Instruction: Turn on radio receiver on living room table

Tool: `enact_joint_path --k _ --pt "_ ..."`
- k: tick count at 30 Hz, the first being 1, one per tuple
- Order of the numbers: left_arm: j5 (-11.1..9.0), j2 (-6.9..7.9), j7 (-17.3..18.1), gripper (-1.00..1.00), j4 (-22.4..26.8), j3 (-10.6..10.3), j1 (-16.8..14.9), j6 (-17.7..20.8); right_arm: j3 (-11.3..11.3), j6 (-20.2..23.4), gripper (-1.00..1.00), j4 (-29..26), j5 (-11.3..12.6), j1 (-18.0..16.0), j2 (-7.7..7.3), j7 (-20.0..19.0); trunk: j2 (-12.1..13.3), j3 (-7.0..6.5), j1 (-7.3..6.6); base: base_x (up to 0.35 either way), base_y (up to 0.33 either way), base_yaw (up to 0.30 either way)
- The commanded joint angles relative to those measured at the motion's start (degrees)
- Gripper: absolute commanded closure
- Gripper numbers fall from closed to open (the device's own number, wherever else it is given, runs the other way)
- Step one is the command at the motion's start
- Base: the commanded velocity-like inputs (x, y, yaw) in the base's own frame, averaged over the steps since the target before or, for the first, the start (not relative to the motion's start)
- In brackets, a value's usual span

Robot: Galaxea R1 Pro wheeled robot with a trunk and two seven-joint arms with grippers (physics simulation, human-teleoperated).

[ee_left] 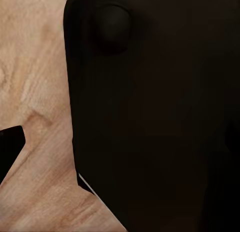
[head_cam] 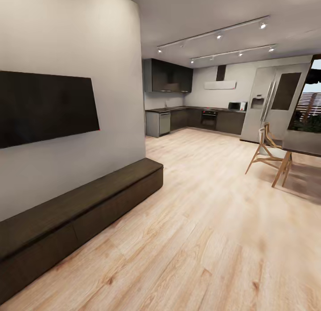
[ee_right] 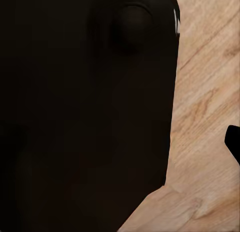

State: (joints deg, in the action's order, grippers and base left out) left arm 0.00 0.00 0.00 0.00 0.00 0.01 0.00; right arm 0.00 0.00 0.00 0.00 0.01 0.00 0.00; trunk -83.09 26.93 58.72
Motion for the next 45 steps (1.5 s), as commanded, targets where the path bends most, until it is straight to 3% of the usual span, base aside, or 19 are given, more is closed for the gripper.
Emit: enact_joint_path --k 1,14,29,33,34,35,37,38,41,45 --pt "0.00 0.00 0.00 -1.00 0.00 0.00 -0.01 0.00 0.00 0.00 -1.00 0.00 0.00 -0.01 0.00 0.00 0.01 0.00 0.01 0.000 0.000 0.000" --pt "0.18 -4.19 0.09 -1.00 0.11 -0.09 4.25 -0.35 -0.26 -0.09 -1.00 -0.87 -0.01 -1.66 3.96 0.09 0.01 0.00 0.01 0.000 0.000 0.000" --pt "0.11 -5.19 0.17 -1.00 0.21 -0.07 4.30 -0.69 0.02 -0.46 -1.00 -2.00 -0.27 -1.68 3.81 0.09 0.01 0.00 0.01 0.000 0.000 0.000" --pt "0.09 -5.49 0.03 -1.00 1.51 -0.09 4.30 -1.98 0.03 -0.66 -1.00 -3.30 -0.34 -1.74 2.51 0.09 0.01 0.00 0.01 0.000 0.000 0.000" --pt "0.09 -5.60 -0.01 -1.00 3.76 -0.09 4.30 -4.72 0.02 -0.67 -1.00 -8.71 -0.34 -1.85 0.46 0.09 0.01 0.00 0.01 0.000 0.000 0.000" --pt "0.12 -5.79 -0.17 -1.00 7.61 -0.12 4.30 -4.85 0.01 -0.69 -1.00 -12.29 -0.35 -2.01 -1.38 0.09 0.01 0.00 0.01 0.000 0.000 0.000" --pt "0.27 -6.09 -0.73 -1.00 12.36 -0.15 4.30 -4.64 0.01 -0.70 -1.00 -16.48 -0.35 -2.10 -2.97 0.09 0.01 0.00 0.01 0.000 0.000 0.000" --pt "0.31 -6.43 -5.02 -1.00 21.81 -0.17 4.25 0.91 0.00 -0.73 -1.00 -21.30 -0.35 -2.19 -4.94 -0.04 0.01 0.00 0.01 0.000 0.000 0.000" --pt "0.23 -6.47 -7.18 -1.00 29.67 -0.17 4.14 8.16 -0.03 -0.78 -1.00 -22.59 -0.35 -2.20 -5.94 -0.34 0.01 0.00 0.01 0.000 0.000 0.000" --pt "0.38 -6.26 -7.86 -1.00 38.14 -0.18 3.88 11.60 -0.01 -0.79 -1.00 -24.85 -0.39 -2.31 -6.52 -0.47 0.01 0.00 0.01 0.000 0.000 -0.101"
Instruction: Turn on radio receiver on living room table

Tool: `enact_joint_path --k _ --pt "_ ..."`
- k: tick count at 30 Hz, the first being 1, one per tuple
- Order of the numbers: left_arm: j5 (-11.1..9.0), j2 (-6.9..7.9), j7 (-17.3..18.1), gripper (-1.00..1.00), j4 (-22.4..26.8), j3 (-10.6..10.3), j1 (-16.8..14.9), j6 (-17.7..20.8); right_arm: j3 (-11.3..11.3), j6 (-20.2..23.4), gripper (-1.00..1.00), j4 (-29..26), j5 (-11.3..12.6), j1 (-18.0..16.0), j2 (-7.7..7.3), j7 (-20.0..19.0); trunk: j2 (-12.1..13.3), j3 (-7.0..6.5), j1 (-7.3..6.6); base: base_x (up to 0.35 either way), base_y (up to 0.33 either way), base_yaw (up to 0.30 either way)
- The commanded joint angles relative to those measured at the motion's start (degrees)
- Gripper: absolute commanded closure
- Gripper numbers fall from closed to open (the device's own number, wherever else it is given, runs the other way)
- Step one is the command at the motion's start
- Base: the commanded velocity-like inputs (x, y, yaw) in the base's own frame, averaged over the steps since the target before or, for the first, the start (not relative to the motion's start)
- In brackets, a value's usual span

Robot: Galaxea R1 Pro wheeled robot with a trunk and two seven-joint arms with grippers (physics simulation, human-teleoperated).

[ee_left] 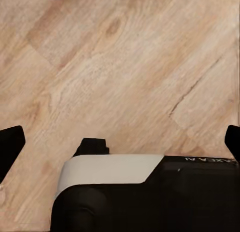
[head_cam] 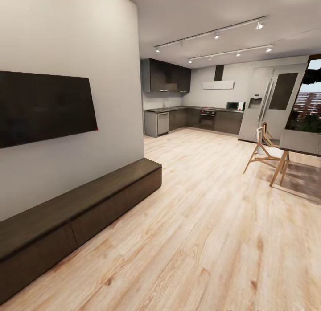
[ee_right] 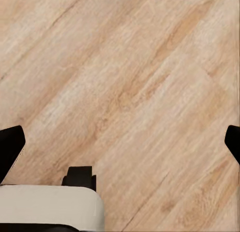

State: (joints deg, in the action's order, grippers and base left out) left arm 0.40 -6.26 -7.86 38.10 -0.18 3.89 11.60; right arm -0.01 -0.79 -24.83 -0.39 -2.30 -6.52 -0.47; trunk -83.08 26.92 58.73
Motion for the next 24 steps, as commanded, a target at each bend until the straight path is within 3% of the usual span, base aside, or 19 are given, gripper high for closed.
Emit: enact_joint_path --k 1,2,7,24 --pt "-0.16 0.08 0.16 -1.00 1.12 0.00 -0.05 -0.24 0.00 0.00 -1.00 -1.11 0.02 -0.03 -0.08 0.02 0.00 0.00 0.00 0.000 0.000 -0.236" --pt "-0.22 0.11 0.26 -1.00 1.27 0.00 -0.06 -0.58 0.01 0.00 -1.00 -1.36 0.02 -0.04 -0.10 0.02 0.00 -0.01 0.00 0.000 0.000 -0.244" --pt "-0.22 -0.33 0.77 -1.00 1.14 0.02 -0.10 -10.07 0.01 -0.18 -1.00 -2.28 0.04 -0.07 -0.16 0.03 0.00 -0.13 0.00 0.000 0.000 -0.256" --pt "0.08 -0.16 0.26 -1.00 0.93 0.00 -0.11 -11.10 0.04 -0.79 -1.00 -2.18 0.04 -0.07 -0.16 -0.06 0.00 -0.60 0.00 0.000 0.000 -0.264"
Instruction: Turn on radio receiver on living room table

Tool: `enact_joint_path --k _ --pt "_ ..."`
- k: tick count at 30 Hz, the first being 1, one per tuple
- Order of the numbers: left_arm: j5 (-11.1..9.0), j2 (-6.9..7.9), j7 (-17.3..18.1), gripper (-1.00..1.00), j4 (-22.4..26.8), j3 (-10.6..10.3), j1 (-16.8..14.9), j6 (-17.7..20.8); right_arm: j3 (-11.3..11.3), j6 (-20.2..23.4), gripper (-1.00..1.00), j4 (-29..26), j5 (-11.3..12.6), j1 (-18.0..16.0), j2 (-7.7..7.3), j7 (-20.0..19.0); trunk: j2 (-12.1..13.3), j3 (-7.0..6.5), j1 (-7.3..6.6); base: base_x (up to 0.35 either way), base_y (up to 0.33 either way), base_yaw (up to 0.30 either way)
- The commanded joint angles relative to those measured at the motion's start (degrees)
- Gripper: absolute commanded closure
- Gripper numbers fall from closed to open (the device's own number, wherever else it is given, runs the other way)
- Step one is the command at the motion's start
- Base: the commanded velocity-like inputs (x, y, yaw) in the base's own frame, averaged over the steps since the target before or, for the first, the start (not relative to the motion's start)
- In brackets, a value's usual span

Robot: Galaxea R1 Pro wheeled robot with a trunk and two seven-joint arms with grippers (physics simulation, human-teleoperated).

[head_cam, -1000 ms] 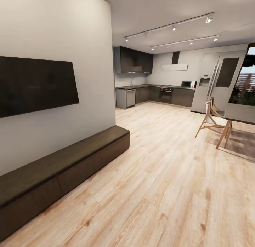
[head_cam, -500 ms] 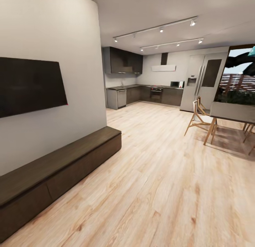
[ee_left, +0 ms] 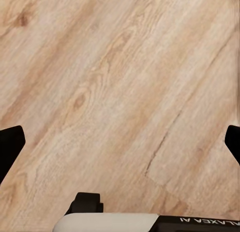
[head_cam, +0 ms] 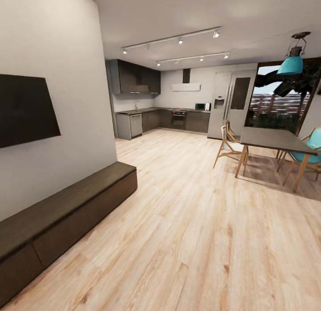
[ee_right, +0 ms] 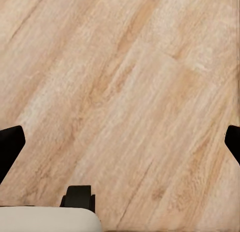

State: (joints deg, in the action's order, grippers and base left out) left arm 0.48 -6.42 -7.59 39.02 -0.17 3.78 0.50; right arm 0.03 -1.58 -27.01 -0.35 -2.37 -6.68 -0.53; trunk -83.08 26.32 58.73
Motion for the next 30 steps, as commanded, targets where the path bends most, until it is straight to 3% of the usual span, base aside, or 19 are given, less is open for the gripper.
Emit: enact_joint_path --k 1,30 --pt "0.02 0.00 -0.02 -1.00 0.00 0.00 0.00 0.01 -0.01 0.00 -1.00 0.01 0.00 0.00 0.00 0.00 0.00 -0.02 0.00 0.000 0.000 -0.270" --pt "0.22 -0.08 -0.05 -1.00 -0.09 0.00 0.00 0.02 0.05 0.00 -1.00 0.03 -0.09 0.00 0.00 0.00 0.00 -0.11 0.00 0.000 0.000 -0.276"
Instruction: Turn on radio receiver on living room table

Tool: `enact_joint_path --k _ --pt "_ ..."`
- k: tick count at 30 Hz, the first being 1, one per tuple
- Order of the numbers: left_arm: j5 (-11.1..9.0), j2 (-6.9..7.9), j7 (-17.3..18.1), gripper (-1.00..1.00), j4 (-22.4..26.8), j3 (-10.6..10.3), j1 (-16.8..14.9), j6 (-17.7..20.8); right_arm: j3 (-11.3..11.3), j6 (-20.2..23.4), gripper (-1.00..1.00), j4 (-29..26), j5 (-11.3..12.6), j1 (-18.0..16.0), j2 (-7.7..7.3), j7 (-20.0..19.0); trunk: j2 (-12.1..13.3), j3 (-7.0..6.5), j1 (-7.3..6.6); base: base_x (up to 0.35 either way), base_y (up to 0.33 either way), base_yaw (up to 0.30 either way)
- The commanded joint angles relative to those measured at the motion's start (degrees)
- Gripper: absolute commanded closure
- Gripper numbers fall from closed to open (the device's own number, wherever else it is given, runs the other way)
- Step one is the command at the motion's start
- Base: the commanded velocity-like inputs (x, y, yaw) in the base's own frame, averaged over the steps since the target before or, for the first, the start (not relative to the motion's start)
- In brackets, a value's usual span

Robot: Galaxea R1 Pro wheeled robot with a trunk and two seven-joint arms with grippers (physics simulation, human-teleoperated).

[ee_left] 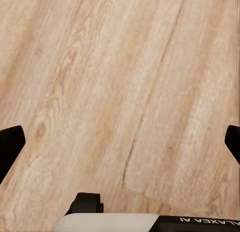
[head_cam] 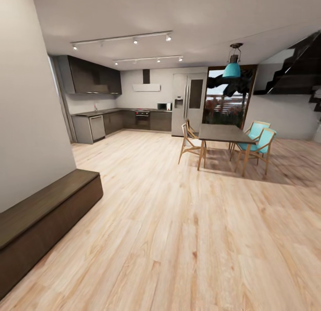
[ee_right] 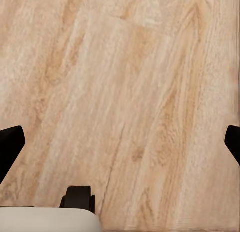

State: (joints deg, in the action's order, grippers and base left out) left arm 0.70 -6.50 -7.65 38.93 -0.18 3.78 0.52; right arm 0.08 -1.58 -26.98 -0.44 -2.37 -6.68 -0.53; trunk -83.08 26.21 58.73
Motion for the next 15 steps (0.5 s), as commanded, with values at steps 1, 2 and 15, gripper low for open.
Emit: enact_joint_path --k 1,2,15 --pt "0.00 0.00 0.00 -1.00 0.00 0.00 0.00 0.00 0.00 0.00 -1.00 0.00 0.00 0.00 0.00 0.00 0.00 0.00 0.00 0.000 0.000 -0.277" --pt "0.00 0.00 0.00 -1.00 0.00 0.00 0.00 -0.01 0.00 0.00 -1.00 0.00 0.00 0.00 0.00 0.00 0.00 0.00 0.00 0.000 0.000 -0.277" --pt "0.02 0.00 -0.03 -1.00 -0.09 0.00 0.00 -0.07 0.01 0.00 -1.00 0.00 0.00 0.00 0.00 0.00 0.00 0.00 0.00 0.000 0.000 -0.277"
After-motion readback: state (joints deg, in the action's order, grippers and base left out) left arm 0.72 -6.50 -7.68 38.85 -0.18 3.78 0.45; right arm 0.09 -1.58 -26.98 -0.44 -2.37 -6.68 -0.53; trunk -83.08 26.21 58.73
